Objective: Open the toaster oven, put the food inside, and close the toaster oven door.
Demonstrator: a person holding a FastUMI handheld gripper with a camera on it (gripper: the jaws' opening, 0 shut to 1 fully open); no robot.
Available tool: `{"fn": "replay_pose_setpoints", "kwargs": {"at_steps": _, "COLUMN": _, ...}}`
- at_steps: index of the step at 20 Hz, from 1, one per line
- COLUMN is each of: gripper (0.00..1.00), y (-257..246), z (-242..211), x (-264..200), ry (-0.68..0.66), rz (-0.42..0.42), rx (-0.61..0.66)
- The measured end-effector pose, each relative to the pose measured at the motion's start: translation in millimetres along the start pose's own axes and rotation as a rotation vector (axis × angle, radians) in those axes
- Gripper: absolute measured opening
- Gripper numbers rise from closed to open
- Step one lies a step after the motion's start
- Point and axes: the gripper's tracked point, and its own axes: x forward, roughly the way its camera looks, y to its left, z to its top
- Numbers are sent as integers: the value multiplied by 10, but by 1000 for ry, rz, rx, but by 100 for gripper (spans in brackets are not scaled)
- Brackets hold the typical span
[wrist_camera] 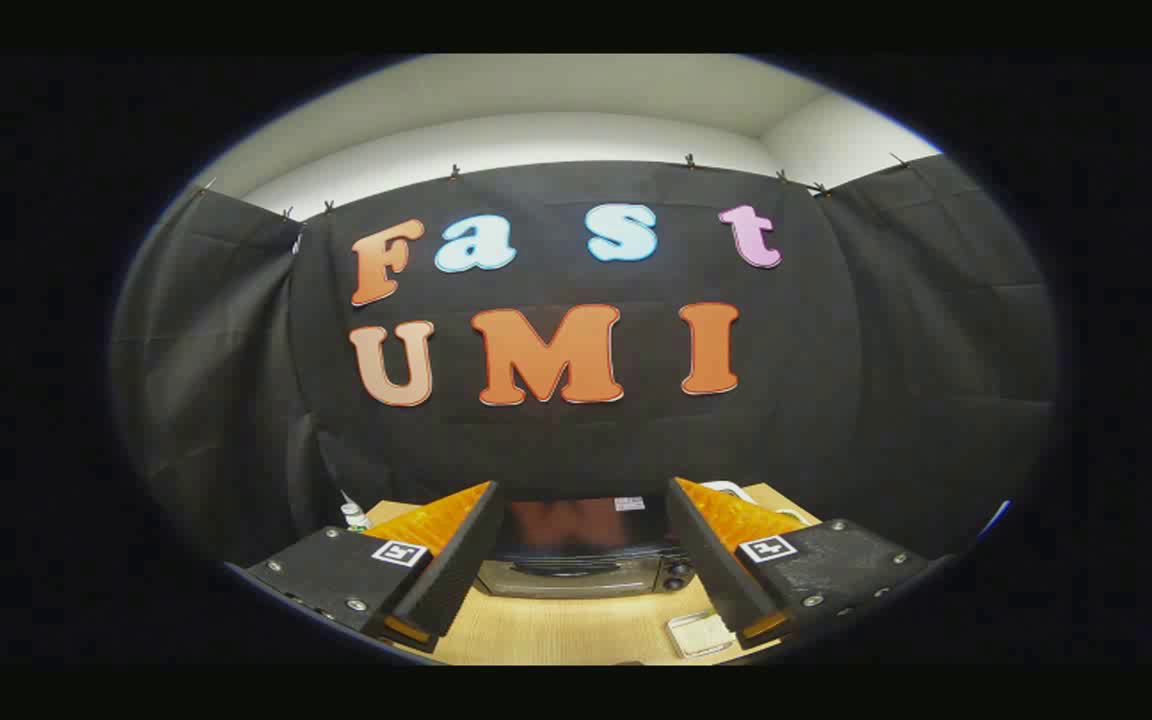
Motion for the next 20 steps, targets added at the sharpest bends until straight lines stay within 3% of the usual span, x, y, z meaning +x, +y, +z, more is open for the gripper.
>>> {"fn": "replay_pose_setpoints", "kwargs": {"at_steps": 20, "gripper": 97, "y": 147, "z": -31, "x": -43, "ry": -12, "rz": 7, "rx": -37}}
